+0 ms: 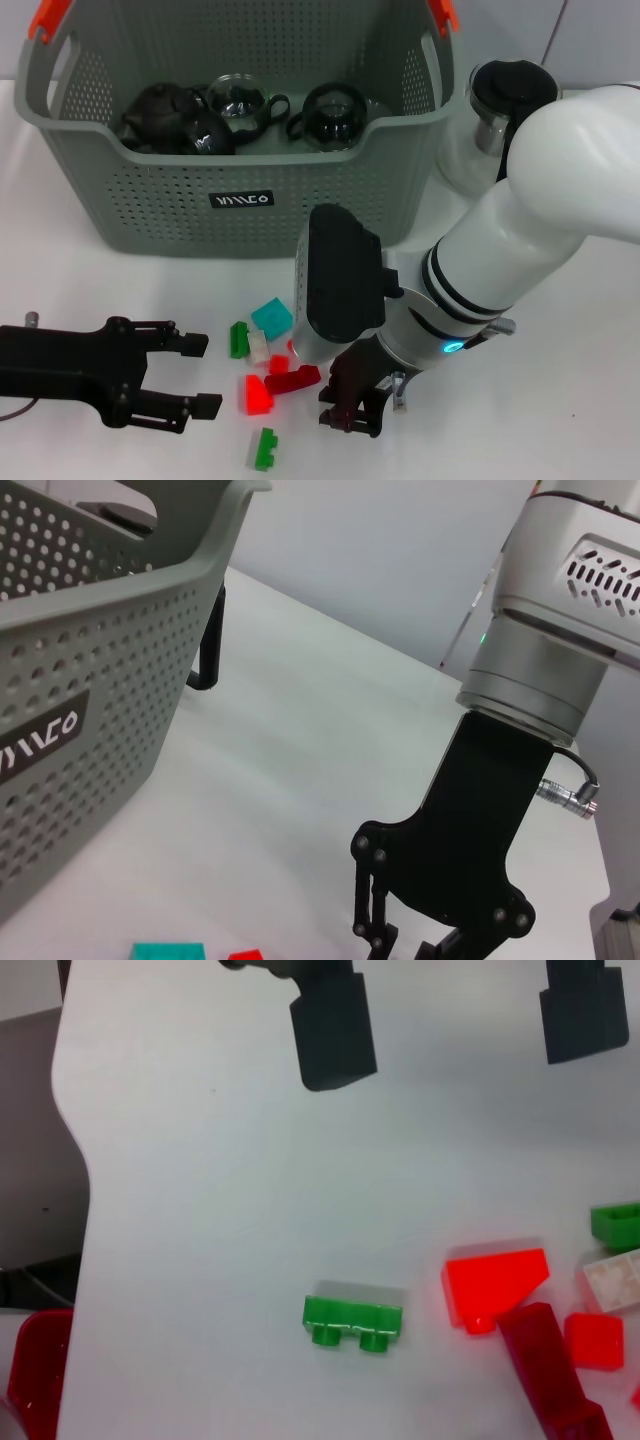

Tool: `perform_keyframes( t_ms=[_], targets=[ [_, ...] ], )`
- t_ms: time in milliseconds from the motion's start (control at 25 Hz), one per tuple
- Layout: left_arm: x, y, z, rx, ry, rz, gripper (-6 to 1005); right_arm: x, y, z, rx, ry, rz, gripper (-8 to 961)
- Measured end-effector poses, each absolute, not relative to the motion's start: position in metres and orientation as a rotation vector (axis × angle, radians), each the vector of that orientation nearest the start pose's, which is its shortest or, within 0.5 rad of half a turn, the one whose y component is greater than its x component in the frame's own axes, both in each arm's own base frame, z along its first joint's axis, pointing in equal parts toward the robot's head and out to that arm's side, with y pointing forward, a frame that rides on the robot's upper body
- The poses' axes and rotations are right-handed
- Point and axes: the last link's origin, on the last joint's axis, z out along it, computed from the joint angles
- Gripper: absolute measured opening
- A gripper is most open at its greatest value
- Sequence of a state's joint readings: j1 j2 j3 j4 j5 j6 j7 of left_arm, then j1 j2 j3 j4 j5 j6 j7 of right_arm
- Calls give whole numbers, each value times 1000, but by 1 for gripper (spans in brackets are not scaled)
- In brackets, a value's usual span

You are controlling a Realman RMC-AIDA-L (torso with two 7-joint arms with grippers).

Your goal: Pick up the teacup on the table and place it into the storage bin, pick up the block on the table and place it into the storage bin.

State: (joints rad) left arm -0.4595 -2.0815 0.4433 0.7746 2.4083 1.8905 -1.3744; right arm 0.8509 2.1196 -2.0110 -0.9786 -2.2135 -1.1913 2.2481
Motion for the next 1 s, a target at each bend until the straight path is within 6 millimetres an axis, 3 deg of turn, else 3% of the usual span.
perform_keyframes(
  t_ms=[440, 640, 1000],
  targets=[
    [-302, 262, 23, -2943, -773, -538, 843, 118, 308, -144, -3107, 43, -588, 126],
    [-302, 262, 25, -2941, -774, -537, 843, 115, 313, -134, -3070, 55, -557, 118],
    [-303, 262, 25, -2938, -780, -540, 843, 84, 332, -74, -2981, 111, -349, 117]
  ],
)
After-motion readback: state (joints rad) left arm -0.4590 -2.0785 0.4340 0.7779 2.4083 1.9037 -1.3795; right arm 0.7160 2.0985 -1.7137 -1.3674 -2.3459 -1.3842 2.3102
